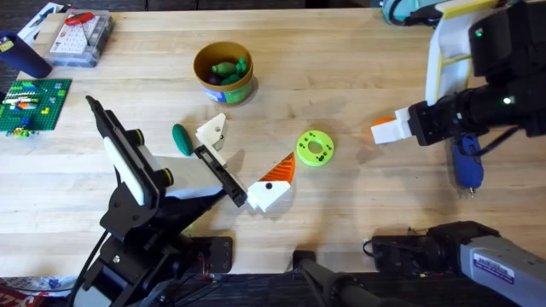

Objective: Pick up the gripper from the table and insert it into the empty holder that is missing its gripper. Then pick up a screw, insert it into the mounting hole, and use the screwdriver to tighten it. Finally, clean up the table by picking up the vegetable and placing it into the bucket.

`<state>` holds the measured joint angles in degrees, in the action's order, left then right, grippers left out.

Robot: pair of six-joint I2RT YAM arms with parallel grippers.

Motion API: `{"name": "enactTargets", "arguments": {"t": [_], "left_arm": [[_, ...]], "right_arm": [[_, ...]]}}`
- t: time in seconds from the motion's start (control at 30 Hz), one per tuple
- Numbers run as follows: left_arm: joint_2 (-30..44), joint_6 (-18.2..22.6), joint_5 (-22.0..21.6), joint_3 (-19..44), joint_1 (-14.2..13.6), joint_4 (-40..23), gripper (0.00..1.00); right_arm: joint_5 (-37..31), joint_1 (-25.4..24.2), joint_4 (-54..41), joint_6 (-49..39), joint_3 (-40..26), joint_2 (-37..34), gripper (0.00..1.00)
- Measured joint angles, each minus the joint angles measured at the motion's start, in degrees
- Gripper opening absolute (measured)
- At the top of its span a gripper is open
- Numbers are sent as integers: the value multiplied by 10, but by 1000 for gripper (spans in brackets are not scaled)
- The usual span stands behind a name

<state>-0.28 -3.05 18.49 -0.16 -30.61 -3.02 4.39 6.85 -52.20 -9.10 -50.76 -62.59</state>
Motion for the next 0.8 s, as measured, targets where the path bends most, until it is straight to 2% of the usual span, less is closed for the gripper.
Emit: {"name": "enactTargets", "arguments": {"t": [0.17, 0.47, 0.8], "left_arm": [[3, 0, -2, 5, 0, -2, 990], [3, 0, -2, 5, 0, -2, 990], [3, 0, -3, 5, 0, -2, 990]], "right_arm": [[-10, 1, 1, -2, -3, -12, 886], [-69, 0, 33, -4, -25, -2, 886], [-13, 0, 22, -4, -26, -31, 886]]}}
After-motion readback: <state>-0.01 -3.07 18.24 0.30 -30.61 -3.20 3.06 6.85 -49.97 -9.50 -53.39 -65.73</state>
